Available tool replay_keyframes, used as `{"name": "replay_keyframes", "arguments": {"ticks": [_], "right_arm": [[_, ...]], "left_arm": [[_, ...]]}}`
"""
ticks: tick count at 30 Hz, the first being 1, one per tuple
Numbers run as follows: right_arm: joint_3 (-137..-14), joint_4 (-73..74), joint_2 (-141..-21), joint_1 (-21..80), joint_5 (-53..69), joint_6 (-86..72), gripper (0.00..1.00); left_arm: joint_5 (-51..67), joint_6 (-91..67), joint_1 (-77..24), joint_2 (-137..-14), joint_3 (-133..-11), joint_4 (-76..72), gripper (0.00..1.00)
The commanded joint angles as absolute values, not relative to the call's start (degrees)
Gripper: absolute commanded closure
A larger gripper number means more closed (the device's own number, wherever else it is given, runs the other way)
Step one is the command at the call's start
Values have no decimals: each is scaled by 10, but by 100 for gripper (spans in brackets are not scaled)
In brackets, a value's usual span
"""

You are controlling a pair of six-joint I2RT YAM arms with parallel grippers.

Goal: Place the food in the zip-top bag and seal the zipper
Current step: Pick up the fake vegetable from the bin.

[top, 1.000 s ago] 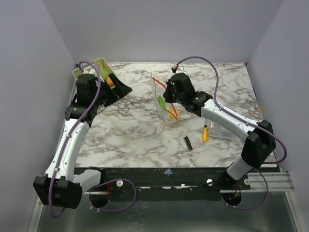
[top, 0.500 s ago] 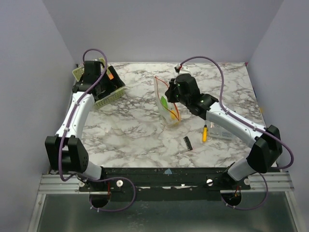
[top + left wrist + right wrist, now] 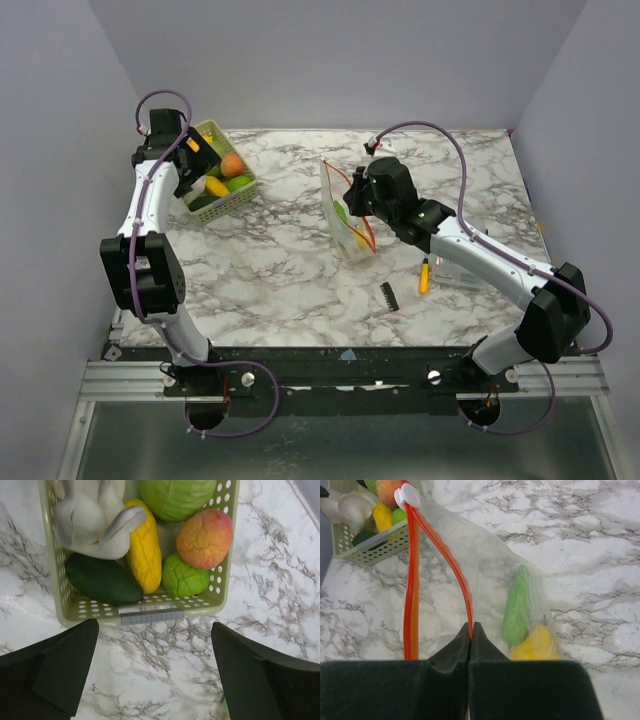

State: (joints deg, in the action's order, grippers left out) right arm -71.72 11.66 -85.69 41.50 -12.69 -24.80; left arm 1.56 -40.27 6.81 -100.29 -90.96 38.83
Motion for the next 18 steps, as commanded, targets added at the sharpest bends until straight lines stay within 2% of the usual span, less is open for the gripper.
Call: {"name": "replay_keyframes", "arguments": {"ticks": [1, 4, 8, 10, 13, 18], "right_arm": [[-708, 94, -849, 414, -107, -242, 99], [-708, 94, -856, 414, -102, -242, 99], [-708, 93, -855, 413, -105, -239, 99], [-708, 94, -858, 413, -107, -238, 99], [-708, 90, -865, 413, -104, -239, 99], [-711, 93, -874, 413, -99, -237, 99]], "left_arm": [[-58, -291, 65, -1071, -1032, 467, 5], [-84, -266, 64, -1117, -1094, 531, 5], [-122, -208, 65, -1114, -1077, 497, 6], [-86, -173, 65, -1115, -1075, 476, 6], [-47, -153, 65, -1119, -1074, 456, 12], [-128, -135, 65, -1133, -1089, 464, 9]]}}
